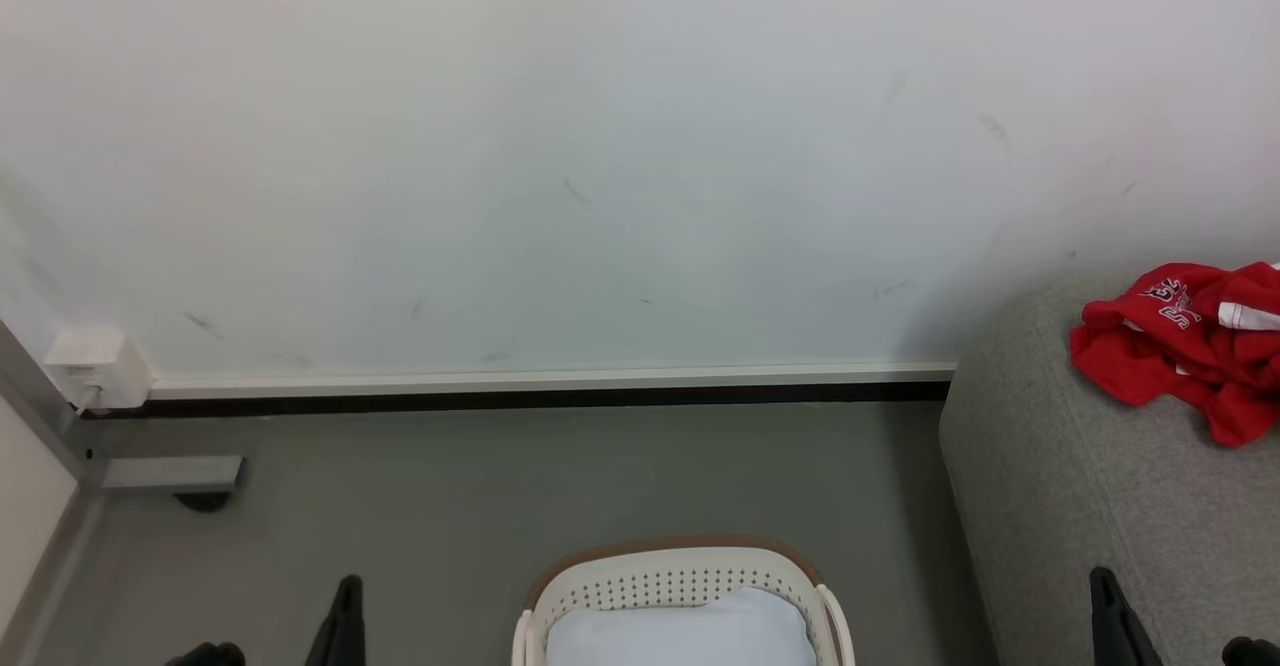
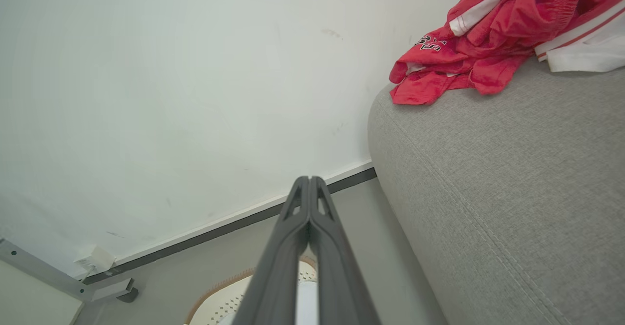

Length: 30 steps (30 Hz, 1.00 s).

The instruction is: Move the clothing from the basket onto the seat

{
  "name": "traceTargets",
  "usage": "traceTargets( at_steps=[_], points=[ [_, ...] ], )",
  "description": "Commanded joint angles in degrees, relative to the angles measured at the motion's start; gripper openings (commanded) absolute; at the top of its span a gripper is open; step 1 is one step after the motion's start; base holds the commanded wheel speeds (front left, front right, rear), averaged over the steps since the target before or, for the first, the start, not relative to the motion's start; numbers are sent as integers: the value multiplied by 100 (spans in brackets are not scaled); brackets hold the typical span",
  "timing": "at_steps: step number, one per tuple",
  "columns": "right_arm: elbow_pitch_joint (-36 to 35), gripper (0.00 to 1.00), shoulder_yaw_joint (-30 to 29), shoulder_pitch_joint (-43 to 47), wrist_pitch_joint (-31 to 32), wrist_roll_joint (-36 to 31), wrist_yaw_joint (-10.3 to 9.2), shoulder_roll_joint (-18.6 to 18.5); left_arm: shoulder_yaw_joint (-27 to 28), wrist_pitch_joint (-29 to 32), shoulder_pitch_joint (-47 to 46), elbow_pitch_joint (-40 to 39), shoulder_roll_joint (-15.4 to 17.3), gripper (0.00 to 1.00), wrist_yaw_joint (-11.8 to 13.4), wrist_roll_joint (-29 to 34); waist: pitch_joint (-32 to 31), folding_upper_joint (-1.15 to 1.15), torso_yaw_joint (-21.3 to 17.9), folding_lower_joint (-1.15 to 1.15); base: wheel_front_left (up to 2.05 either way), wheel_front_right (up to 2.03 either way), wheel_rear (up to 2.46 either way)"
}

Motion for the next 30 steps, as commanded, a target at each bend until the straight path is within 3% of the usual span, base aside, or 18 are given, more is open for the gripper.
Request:
traceTargets(
  at_steps=[1,30],
  points=[
    [-108,0,-28,-175,33,207,-3,-51,34,39,-162,-107,30,0,-20,-206,3,0,2,0,0,0,0],
    [-265,0,-198,-389,619,2507,-6,-68,231,618,-370,-226,45,0,-83,-2466,93,0,40,0,0,0,0]
  ],
)
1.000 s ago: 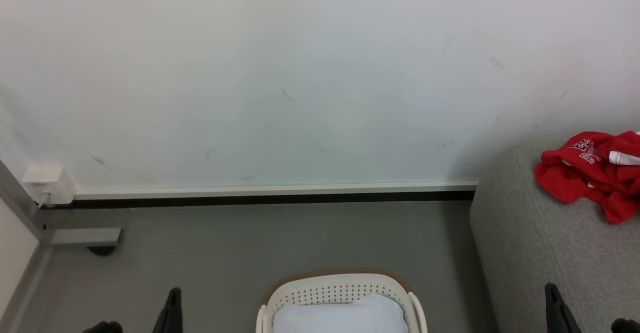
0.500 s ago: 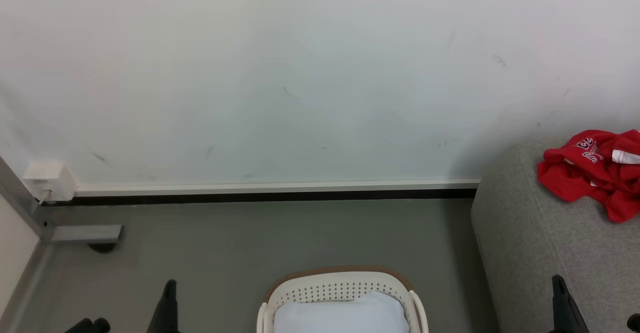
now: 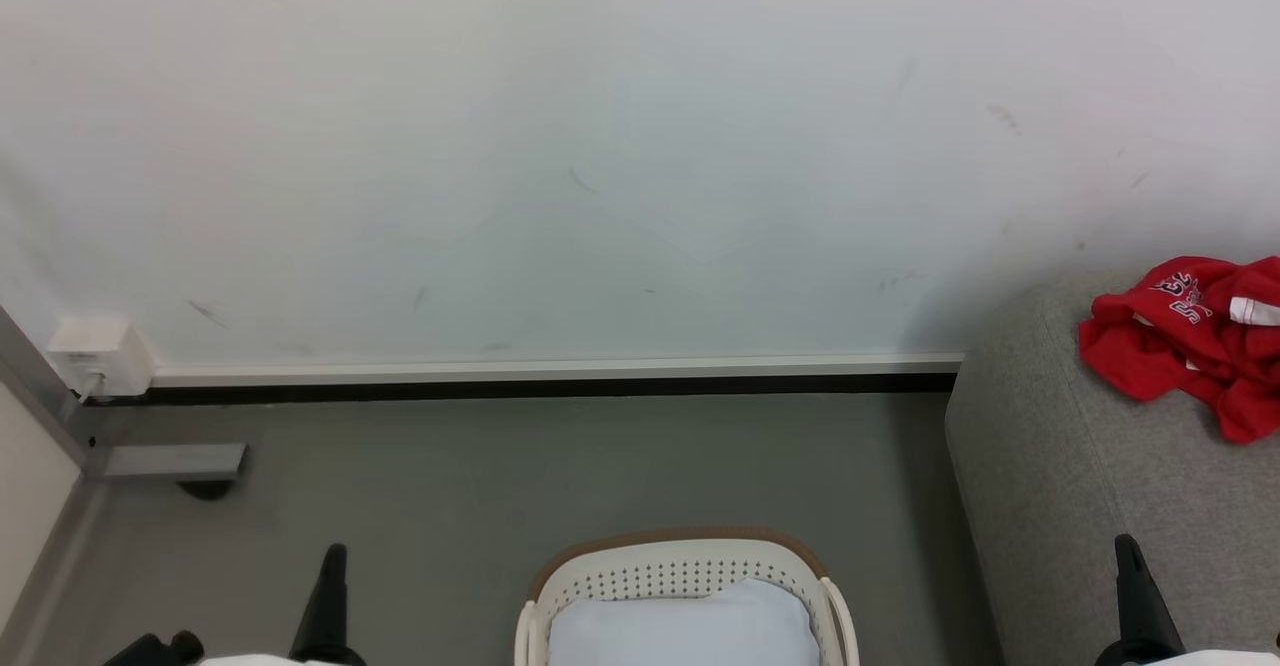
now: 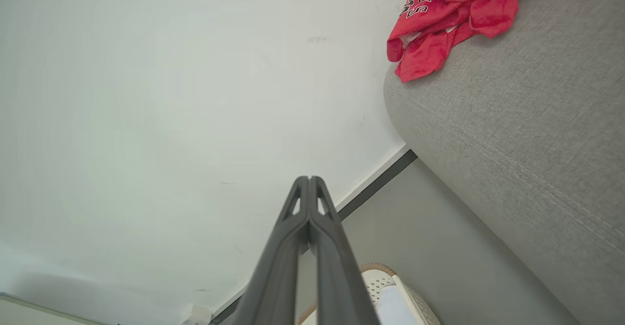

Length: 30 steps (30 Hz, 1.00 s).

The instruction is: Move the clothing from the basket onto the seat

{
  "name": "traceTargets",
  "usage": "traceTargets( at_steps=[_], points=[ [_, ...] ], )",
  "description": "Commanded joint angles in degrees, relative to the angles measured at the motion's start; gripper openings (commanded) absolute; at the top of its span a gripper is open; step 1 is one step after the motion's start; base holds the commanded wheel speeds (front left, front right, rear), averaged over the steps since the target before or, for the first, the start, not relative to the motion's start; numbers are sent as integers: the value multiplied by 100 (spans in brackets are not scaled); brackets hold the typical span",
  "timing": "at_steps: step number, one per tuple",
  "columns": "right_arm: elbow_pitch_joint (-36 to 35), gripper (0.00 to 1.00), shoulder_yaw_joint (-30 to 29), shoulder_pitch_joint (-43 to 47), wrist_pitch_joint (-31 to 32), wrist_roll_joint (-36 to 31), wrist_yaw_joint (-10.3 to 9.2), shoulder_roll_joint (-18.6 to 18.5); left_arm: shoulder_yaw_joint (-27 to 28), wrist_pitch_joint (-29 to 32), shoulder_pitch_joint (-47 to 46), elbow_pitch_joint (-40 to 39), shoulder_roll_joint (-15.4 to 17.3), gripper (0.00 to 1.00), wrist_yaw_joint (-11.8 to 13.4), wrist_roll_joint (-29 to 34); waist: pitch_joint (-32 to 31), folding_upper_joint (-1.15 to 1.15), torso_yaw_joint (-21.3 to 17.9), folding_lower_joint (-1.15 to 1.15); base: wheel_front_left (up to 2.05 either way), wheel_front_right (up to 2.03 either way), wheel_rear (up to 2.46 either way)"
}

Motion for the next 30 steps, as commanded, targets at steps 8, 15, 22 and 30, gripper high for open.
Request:
traceTargets(
  at_steps=[8,15,22,30],
  points=[
    [-102,0,-56,-170,149,583,-7,-64,76,143,-171,-100,43,0,-37,-604,23,0,10,-1,0,0,0],
    [-133,0,-91,-193,261,1013,-8,-68,113,257,-211,-121,46,0,-51,-1018,45,0,19,-1,0,0,0],
    [-165,0,-126,-250,380,1484,-8,-72,149,372,-256,-144,49,0,-68,-1477,69,0,30,-1,0,0,0],
    [-189,0,-150,-282,474,1867,-9,-74,183,466,-279,-160,52,0,-76,-1850,91,0,39,-1,0,0,0]
  ],
)
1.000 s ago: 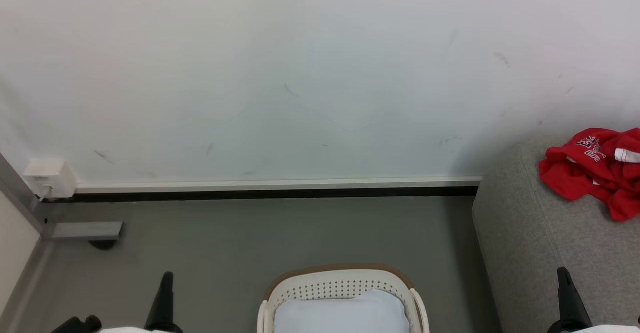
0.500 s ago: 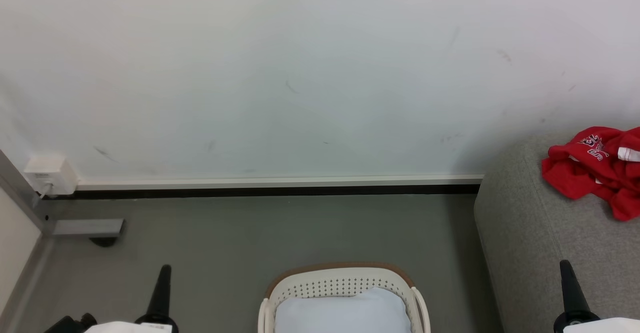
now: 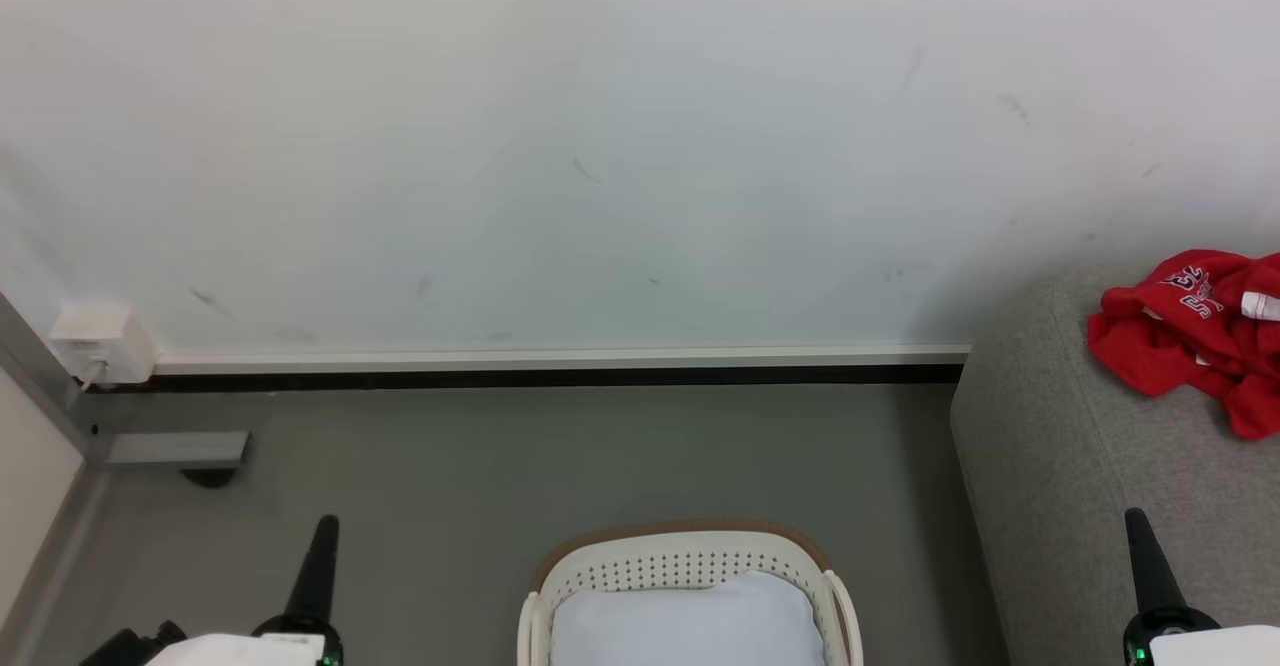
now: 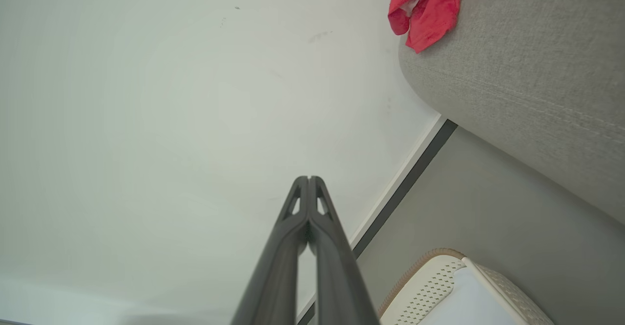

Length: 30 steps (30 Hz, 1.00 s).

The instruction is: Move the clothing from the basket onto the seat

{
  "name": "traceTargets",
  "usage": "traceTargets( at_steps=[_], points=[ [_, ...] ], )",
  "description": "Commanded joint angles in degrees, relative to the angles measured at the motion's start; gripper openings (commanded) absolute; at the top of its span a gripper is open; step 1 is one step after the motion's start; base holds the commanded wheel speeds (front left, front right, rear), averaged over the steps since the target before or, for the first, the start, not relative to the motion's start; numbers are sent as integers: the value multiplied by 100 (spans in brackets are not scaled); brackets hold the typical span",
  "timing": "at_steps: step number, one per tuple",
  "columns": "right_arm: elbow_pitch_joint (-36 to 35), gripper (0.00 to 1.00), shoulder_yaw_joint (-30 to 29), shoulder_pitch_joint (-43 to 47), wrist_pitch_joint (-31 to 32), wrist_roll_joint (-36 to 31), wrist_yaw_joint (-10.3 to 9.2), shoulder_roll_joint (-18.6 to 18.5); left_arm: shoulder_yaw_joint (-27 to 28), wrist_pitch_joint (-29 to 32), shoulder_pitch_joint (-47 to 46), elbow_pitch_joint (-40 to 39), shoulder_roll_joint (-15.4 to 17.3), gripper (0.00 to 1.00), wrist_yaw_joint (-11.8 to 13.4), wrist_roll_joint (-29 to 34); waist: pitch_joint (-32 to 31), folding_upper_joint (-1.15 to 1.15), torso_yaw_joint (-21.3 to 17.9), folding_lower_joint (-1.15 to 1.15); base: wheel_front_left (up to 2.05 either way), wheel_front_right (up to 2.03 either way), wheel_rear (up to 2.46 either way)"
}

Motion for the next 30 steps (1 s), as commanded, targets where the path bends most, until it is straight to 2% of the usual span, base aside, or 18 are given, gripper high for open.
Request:
traceTargets(
  at_steps=[1,30],
  points=[
    [-63,0,-21,-102,22,131,-9,-63,26,20,-91,-55,46,0,-36,-144,2,0,1,-1,0,0,0],
    [-150,0,-125,-208,373,1490,-12,-69,144,368,-205,-111,54,0,-78,-1451,92,0,40,-1,0,0,0]
  ],
)
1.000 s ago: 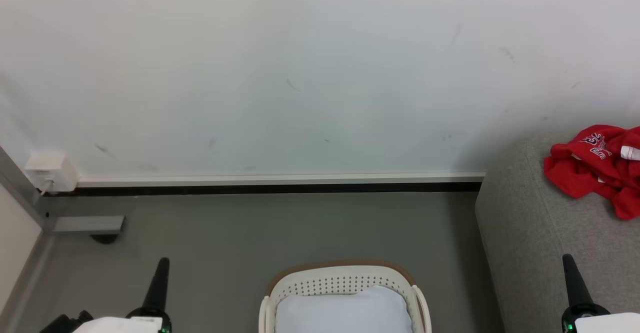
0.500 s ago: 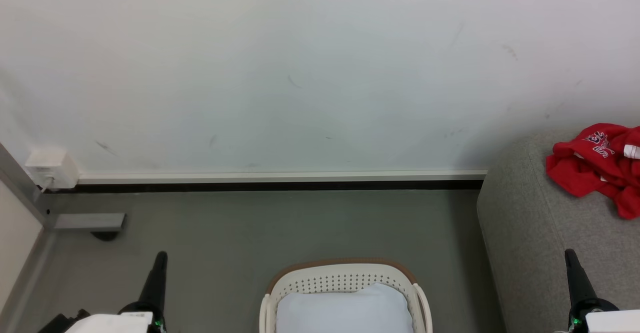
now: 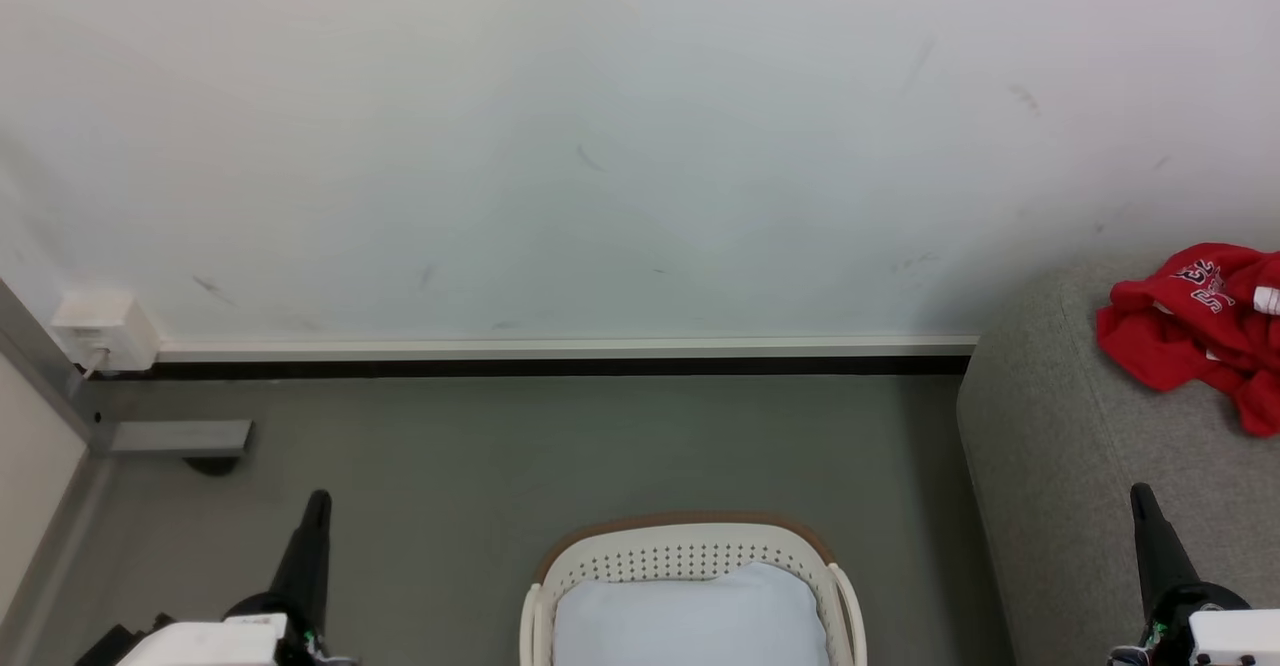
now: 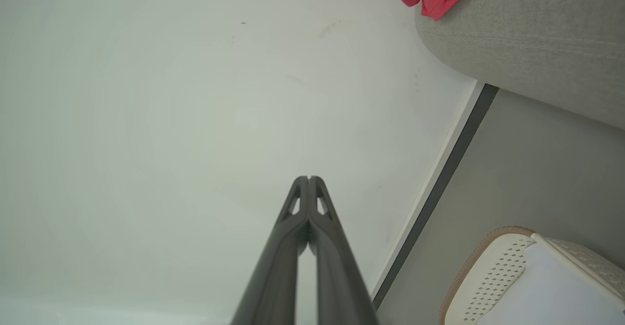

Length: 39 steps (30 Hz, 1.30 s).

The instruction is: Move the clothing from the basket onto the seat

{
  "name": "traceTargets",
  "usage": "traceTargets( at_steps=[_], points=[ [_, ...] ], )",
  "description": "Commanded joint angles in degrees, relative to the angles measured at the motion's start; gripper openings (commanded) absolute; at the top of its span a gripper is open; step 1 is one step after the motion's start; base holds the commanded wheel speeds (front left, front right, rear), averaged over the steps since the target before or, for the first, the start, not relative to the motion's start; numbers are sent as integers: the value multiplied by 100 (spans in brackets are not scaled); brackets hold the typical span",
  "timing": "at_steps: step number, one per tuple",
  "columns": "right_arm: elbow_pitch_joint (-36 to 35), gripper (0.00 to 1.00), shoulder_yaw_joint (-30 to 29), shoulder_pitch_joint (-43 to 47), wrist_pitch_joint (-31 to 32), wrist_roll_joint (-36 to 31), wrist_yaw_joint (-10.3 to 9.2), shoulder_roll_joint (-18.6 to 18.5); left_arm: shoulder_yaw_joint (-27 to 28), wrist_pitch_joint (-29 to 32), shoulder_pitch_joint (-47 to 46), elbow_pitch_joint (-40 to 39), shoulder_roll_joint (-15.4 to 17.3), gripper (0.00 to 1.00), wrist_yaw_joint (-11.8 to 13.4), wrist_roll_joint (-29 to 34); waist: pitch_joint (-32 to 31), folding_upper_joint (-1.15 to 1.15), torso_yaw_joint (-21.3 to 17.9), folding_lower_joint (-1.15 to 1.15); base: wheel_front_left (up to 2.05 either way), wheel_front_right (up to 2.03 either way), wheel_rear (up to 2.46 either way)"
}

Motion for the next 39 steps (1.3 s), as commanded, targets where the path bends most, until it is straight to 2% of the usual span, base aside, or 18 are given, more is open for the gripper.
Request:
traceTargets(
  at_steps=[1,12,39],
  points=[
    [-44,0,-28,-50,27,148,-11,-53,29,26,-72,-24,45,0,-47,-119,3,0,1,0,0,0,0],
    [-73,0,-60,-104,139,555,-12,-53,62,140,-107,-46,46,0,-56,-544,36,0,16,0,0,0,0],
    [-70,0,-57,-100,136,529,-12,-53,58,136,-103,-45,45,0,-55,-528,36,0,16,0,0,0,0]
  ],
)
